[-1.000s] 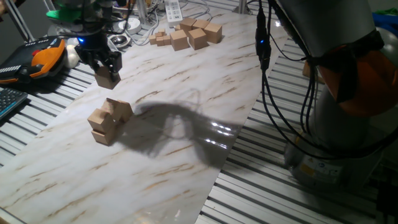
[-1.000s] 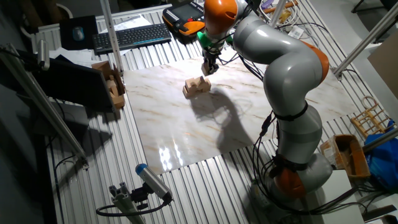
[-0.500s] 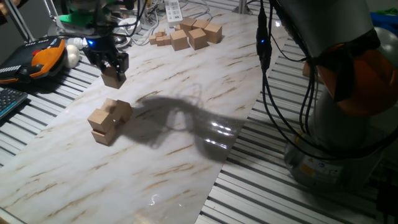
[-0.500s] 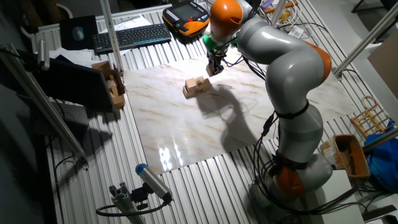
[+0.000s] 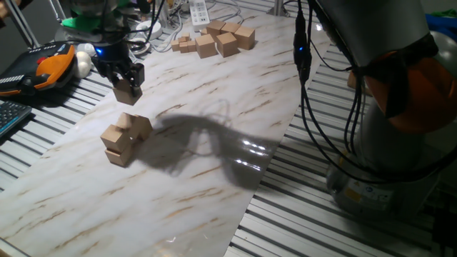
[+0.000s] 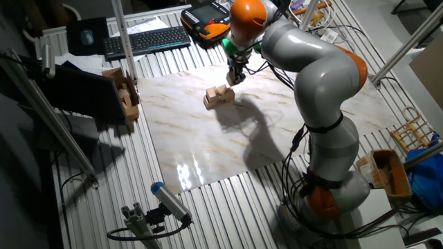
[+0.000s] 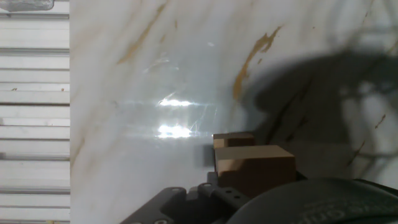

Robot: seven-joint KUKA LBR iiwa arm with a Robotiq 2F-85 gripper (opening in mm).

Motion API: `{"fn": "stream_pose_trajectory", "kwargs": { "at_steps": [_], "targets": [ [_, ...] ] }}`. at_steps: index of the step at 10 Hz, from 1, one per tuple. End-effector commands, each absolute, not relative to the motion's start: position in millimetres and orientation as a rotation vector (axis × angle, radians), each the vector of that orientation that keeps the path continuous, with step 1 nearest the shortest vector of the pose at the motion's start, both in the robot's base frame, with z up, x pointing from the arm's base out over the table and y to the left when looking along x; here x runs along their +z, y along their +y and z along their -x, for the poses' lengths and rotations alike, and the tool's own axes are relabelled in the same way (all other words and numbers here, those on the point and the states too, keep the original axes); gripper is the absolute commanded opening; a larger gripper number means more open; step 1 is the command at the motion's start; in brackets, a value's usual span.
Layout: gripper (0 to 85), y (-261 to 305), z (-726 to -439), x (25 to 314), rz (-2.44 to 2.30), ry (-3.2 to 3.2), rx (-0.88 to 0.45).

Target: Stack the blocks into a pyramid shape

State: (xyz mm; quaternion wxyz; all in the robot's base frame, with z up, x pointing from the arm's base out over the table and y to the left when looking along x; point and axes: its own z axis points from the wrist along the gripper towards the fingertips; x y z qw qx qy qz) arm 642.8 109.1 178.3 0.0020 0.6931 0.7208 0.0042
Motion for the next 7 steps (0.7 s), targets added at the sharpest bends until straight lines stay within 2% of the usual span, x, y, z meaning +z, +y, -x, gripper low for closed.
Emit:
{"fn": "stream_pose_trajectory", "kwargs": {
  "at_steps": [1, 4, 7],
  "targets": [
    [0.0, 109, -643, 178, -2.176, 2.262, 0.011],
    [0.0, 86, -647, 165, -2.125, 2.289, 0.016],
    [0.0, 57, -657, 127, -2.082, 2.295, 0.034]
  ]
}}
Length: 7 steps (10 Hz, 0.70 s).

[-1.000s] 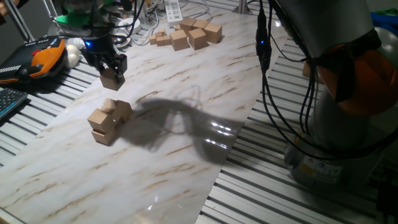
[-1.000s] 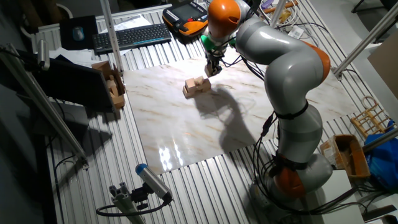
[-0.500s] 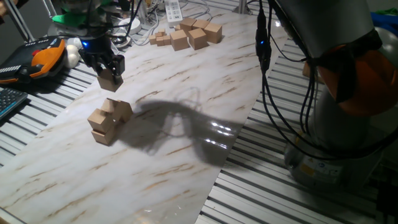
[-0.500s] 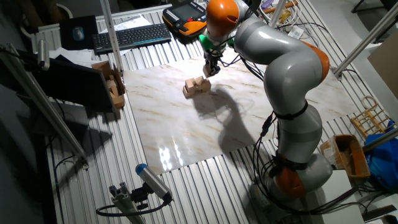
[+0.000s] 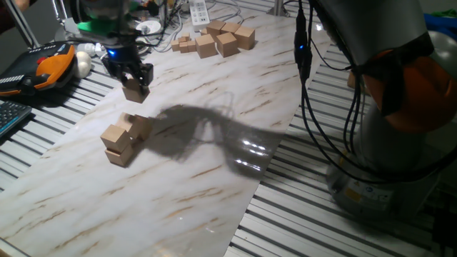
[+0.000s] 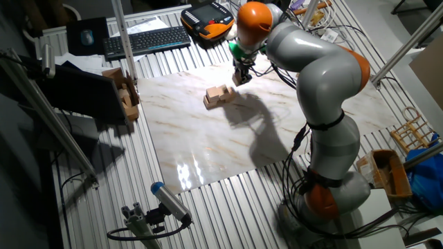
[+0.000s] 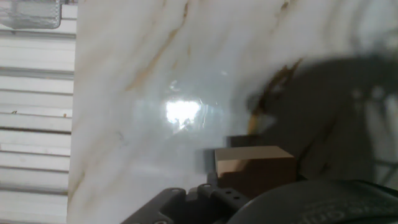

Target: Stack the blocks into a pyramid shape

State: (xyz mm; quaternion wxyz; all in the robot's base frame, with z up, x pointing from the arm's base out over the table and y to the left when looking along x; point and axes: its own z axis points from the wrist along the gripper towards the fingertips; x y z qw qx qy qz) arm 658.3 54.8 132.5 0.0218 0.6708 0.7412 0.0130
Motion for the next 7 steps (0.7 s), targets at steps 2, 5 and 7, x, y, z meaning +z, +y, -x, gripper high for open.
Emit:
{"fn": "stream_pose_trajectory", "kwargs": {
  "at_steps": [2, 5, 7],
  "targets": [
    [0.0, 41, -663, 100, -2.072, 2.312, 0.067],
    [0.0, 36, -664, 75, -2.084, 2.300, 0.090],
    [0.0, 33, -663, 66, -2.087, 2.306, 0.088]
  ]
}}
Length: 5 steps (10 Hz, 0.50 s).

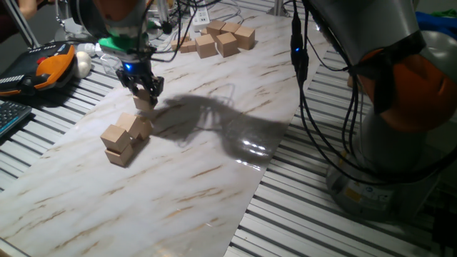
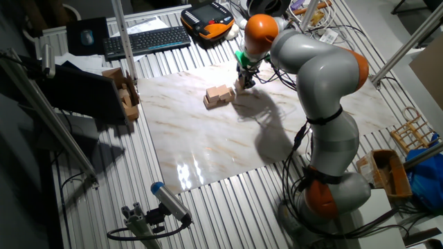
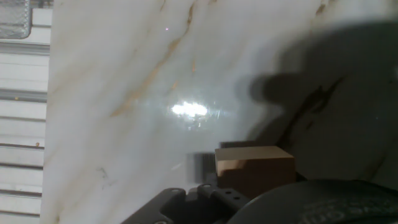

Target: Stack the blocks into a pyramid shape

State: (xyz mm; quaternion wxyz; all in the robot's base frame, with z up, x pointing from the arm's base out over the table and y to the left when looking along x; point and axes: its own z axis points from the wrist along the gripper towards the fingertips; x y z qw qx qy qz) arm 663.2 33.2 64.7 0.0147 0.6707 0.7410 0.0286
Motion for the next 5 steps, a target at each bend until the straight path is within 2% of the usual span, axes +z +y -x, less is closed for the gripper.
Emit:
{"fn": "stream_pose_trajectory", "kwargs": {
  "at_steps": [1, 5],
  "targets": [
    [0.0, 32.6, -663.1, 62.8, -2.088, 2.307, 0.091],
    [0.0, 31.5, -662.6, 56.4, -2.089, 2.299, 0.118]
  ]
}}
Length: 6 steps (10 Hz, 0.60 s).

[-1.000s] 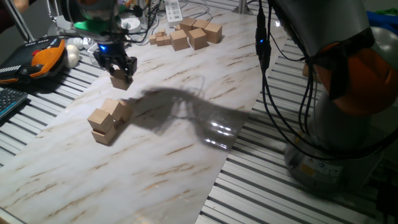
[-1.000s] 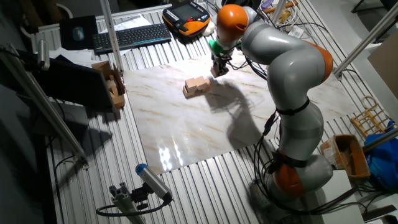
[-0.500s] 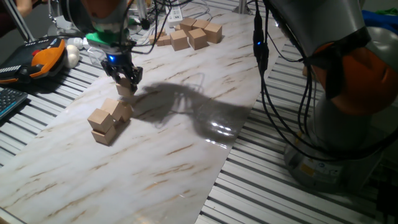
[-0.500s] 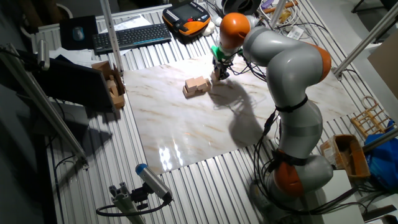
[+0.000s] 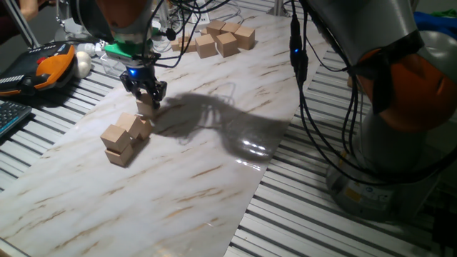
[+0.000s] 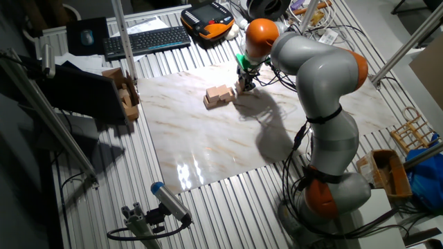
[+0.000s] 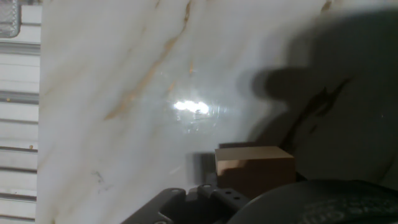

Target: Stack the blocks into a pyramid shape

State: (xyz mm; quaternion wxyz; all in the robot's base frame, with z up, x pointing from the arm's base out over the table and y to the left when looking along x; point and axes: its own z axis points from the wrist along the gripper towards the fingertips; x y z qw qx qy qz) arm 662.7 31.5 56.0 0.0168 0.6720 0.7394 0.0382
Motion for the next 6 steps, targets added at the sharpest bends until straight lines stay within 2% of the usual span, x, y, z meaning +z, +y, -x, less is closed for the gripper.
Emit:
{"fn": "stream_pose_trajectory", "kwargs": {
  "at_steps": [1, 2, 4, 6],
  "targets": [
    [0.0, 31.9, -663.0, 54.3, -2.091, 2.288, 0.127],
    [0.0, 32.8, -662.9, 53.6, -2.088, 2.278, 0.115],
    [34.0, 34.5, -662.7, 52.8, -2.086, 2.267, 0.101],
    [34.0, 36.7, -662.6, 51.3, -2.085, 2.267, 0.096]
  ]
}}
